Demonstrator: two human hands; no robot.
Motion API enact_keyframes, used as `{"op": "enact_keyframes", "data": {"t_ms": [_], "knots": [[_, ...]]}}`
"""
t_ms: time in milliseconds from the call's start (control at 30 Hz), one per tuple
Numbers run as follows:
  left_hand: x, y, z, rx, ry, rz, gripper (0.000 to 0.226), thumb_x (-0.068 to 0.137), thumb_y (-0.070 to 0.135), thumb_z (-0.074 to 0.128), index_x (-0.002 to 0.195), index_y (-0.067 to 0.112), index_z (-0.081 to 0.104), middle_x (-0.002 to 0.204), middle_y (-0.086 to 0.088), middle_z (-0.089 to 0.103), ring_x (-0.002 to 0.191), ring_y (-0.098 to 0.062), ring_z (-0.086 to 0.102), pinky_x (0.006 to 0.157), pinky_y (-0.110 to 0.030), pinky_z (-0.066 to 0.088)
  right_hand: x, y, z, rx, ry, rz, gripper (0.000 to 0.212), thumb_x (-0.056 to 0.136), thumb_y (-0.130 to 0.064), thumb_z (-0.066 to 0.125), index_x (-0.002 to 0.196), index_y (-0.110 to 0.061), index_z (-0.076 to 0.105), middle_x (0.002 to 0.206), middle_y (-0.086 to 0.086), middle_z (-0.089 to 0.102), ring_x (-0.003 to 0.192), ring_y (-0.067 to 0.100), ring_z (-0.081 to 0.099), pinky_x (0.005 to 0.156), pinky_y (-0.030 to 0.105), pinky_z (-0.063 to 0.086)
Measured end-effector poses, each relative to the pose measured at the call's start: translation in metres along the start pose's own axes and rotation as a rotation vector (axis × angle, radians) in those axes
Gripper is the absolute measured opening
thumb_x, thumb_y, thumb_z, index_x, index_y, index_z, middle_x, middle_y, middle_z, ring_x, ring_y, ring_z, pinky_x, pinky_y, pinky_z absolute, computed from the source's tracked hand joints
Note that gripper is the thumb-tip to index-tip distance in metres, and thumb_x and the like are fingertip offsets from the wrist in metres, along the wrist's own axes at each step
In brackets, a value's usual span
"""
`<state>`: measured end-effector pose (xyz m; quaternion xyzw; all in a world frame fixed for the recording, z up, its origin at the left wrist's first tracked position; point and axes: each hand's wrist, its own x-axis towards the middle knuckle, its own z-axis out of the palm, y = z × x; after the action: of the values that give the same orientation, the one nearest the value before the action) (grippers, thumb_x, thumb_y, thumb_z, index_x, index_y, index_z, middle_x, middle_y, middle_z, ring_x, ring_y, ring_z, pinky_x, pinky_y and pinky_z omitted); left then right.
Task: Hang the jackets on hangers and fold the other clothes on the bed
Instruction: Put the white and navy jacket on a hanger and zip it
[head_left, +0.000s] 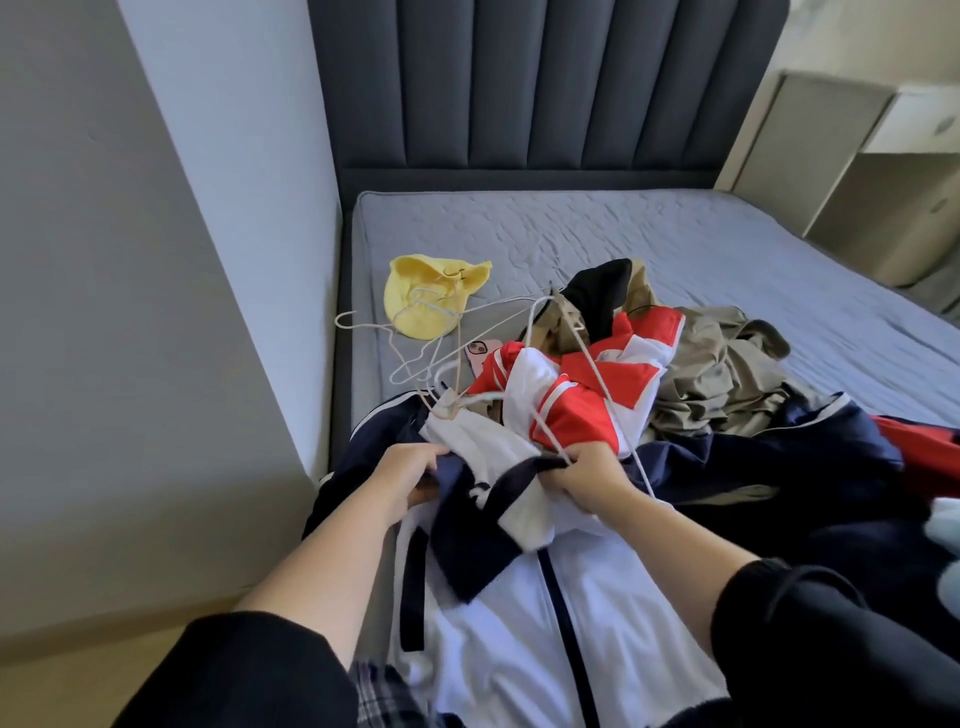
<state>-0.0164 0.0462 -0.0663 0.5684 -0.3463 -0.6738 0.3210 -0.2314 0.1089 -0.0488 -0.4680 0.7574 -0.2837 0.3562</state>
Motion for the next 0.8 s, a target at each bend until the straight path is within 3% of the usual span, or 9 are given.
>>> {"op": "enact_keyframes", "data": {"t_ms": [167,267,333,400,500,567,667,733,800], "knots": [[-0.027,0.018,0.019,0.261,-0.491,-0.087,0.055,0.078,-0.009,0.025,0.101,0.006,0.073,0.102,-0.017,0.07,0.085,-0.027,0.066,0.067,-0.027,0.055,0.015,-0.022,-0.049,0.078,0.52,-0.063,0.04,0.084,-0.014,0.061,0.049,-0.015,0.042,0.048,0.0,0.041,0.055,0.022,0.041,0.053,0.03,0.029],[-0.04,0.032,0.033,0.434,-0.879,-0.111,0.052,0.08,-0.007,0.031,0.117,0.014,0.06,0.098,-0.012,0.073,0.084,-0.02,0.068,0.075,-0.027,0.054,0.022,-0.023,-0.08,0.062,0.629,-0.019,0.039,0.085,-0.015,0.058,0.05,-0.01,0.041,0.051,0.005,0.041,0.063,0.024,0.045,0.059,0.029,0.03],[-0.044,0.038,0.039,0.575,-0.974,-0.08,0.053,0.078,-0.003,0.043,0.125,0.019,0.056,0.095,-0.01,0.073,0.078,-0.017,0.068,0.072,-0.027,0.055,0.023,-0.021,-0.098,0.038,0.66,0.0,0.033,0.084,-0.014,0.057,0.055,-0.008,0.043,0.054,0.007,0.043,0.065,0.026,0.047,0.06,0.029,0.032],[-0.043,0.037,0.045,0.816,-0.706,0.122,0.055,0.078,0.003,0.054,0.128,0.022,0.058,0.084,-0.005,0.072,0.07,-0.014,0.067,0.066,-0.025,0.053,0.023,-0.017,-0.113,-0.016,0.681,0.001,0.025,0.086,-0.014,0.055,0.063,-0.004,0.051,0.061,0.009,0.048,0.068,0.028,0.048,0.063,0.03,0.033],[-0.034,0.027,0.046,1.113,-0.111,0.616,0.051,0.08,0.018,0.061,0.13,0.025,0.057,0.115,-0.002,0.062,0.106,-0.021,0.06,0.085,-0.03,0.048,0.021,-0.016,-0.118,-0.07,0.651,0.004,0.02,0.087,-0.014,0.053,0.071,-0.002,0.056,0.071,0.015,0.054,0.072,0.029,0.05,0.064,0.03,0.034],[-0.027,0.017,0.043,1.164,-0.04,0.631,0.056,0.08,0.025,0.065,0.134,0.025,0.051,0.125,-0.004,0.046,0.118,-0.024,0.048,0.095,-0.037,0.044,0.02,-0.016,-0.112,-0.052,0.632,0.015,0.02,0.086,-0.012,0.052,0.071,-0.001,0.057,0.071,0.015,0.054,0.072,0.028,0.05,0.063,0.03,0.034],[-0.019,0.005,0.042,1.378,-0.026,0.605,0.049,0.078,0.029,0.068,0.126,0.025,0.056,0.129,-0.002,0.038,0.123,-0.024,0.036,0.099,-0.038,0.039,0.019,-0.017,-0.102,-0.005,0.619,0.025,0.021,0.085,-0.01,0.05,0.072,0.004,0.059,0.067,0.014,0.056,0.066,0.028,0.05,0.059,0.03,0.035],[-0.014,0.0,0.041,1.426,0.032,0.674,0.029,0.081,0.026,0.066,0.11,0.019,0.067,0.13,-0.002,0.045,0.126,-0.026,0.036,0.098,-0.036,0.038,0.019,-0.017,-0.1,0.012,0.599,-0.001,0.021,0.084,-0.009,0.05,0.064,-0.002,0.05,0.06,0.01,0.049,0.062,0.026,0.045,0.053,0.03,0.032],[-0.013,0.002,0.038,1.157,0.072,0.654,0.018,0.088,0.021,0.06,0.089,0.007,0.071,0.11,-0.007,0.062,0.112,-0.027,0.052,0.087,-0.034,0.043,0.018,-0.017,-0.098,-0.003,0.577,-0.05,0.022,0.082,-0.009,0.05,0.062,-0.01,0.042,0.057,0.004,0.044,0.058,0.023,0.04,0.049,0.029,0.027]]}}
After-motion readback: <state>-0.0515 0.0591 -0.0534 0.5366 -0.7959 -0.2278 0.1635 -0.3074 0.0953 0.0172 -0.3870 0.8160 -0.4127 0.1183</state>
